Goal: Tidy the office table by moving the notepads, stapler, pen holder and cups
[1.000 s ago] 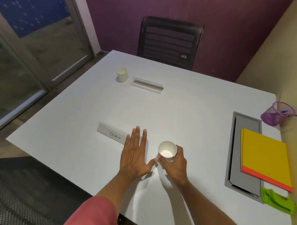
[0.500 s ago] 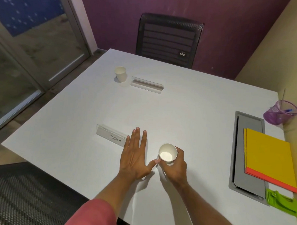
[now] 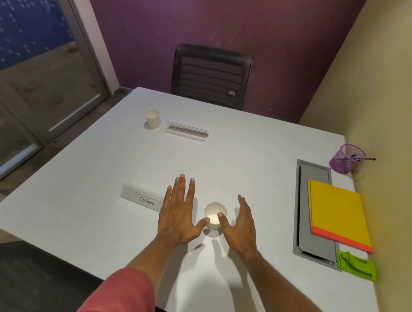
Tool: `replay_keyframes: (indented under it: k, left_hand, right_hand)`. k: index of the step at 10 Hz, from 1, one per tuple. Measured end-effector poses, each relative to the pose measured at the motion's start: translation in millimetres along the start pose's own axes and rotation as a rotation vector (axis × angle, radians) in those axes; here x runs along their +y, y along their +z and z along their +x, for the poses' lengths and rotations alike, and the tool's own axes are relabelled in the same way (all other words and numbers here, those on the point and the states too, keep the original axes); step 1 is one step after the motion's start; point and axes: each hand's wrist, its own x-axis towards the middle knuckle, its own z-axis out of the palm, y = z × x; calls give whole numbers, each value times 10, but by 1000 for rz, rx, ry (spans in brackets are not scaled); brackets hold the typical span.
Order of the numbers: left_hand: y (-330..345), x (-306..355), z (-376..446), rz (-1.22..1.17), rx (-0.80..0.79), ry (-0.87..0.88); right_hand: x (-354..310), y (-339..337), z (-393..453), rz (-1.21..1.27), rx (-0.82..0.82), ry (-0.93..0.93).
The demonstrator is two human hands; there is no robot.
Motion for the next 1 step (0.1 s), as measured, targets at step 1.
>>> replay_keyframes:
  k: [1]
  left_hand:
    - [-112,100,26,-28,45,29]
  right_hand:
    - [-102,-142,-6,-144,76,-105]
